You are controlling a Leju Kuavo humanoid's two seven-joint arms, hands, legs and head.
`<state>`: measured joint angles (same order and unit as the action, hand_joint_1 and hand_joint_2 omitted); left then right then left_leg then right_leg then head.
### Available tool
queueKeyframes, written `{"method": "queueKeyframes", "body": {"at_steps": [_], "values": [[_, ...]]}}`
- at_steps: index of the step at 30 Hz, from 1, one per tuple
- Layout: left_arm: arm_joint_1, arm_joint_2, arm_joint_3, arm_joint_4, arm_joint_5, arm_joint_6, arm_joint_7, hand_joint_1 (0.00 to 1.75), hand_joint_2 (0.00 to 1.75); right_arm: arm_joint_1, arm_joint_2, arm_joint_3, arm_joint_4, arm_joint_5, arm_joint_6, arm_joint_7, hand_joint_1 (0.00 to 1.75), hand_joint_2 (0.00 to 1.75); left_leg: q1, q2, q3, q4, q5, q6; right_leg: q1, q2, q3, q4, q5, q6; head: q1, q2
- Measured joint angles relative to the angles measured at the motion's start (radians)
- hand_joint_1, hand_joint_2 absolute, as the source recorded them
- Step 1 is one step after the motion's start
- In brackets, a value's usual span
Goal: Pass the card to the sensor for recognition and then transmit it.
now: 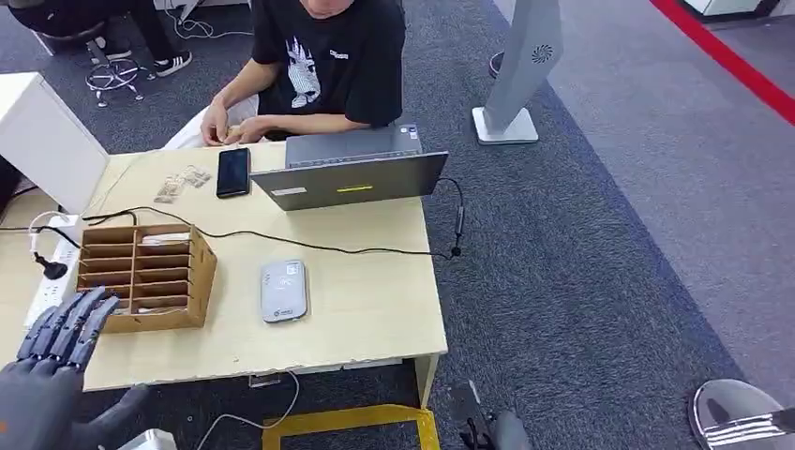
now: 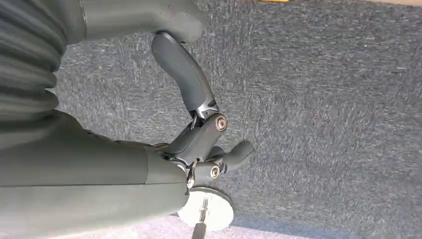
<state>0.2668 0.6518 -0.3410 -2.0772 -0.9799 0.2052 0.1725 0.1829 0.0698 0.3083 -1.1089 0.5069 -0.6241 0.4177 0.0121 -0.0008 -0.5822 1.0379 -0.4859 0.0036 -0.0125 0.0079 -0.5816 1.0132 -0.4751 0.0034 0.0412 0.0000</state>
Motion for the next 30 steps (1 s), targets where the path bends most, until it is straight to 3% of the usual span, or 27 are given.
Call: {"method": "queueKeyframes", "body": {"at_steps": [5,14,21,30], "values": [[0.057,0.026,0.043,-0.002,0.059,-0.03,0.038,0.0,1.75,0.008,0.0,-0.026,-0.018,0.02,0.012,0.0,0.0,1.75,0.0,0.0,0.0,0.0,0.0,0.0,0.0,-0.001,0.001,0.0,0.001,-0.001,0.0,0.0],[0.041,0.006,0.184,0.06,0.149,-0.116,0.076,0.0,1.75,0.011,0.006,-0.053,-0.029,0.063,0.012,0.01,0.0,1.75,0.0,-0.001,0.0,0.0,0.001,0.0,0.0,-0.002,0.001,0.0,0.001,-0.001,0.0,0.0],[-0.012,-0.068,0.288,0.177,0.201,-0.129,0.032,0.0,1.75,0.001,0.017,-0.061,-0.028,0.094,0.012,0.01,0.0,1.75,0.0,-0.001,0.0,0.0,0.001,0.0,0.0,-0.002,0.001,0.0,0.001,-0.001,0.0,0.0],[-0.138,-0.18,0.309,0.391,0.226,-0.131,-0.048,0.0,1.75,-0.041,0.025,-0.061,0.003,0.103,0.007,0.003,0.0,1.75,0.0,-0.001,0.001,0.001,0.001,0.001,0.0,-0.002,0.001,0.0,0.001,0.0,0.0,0.0]]}}
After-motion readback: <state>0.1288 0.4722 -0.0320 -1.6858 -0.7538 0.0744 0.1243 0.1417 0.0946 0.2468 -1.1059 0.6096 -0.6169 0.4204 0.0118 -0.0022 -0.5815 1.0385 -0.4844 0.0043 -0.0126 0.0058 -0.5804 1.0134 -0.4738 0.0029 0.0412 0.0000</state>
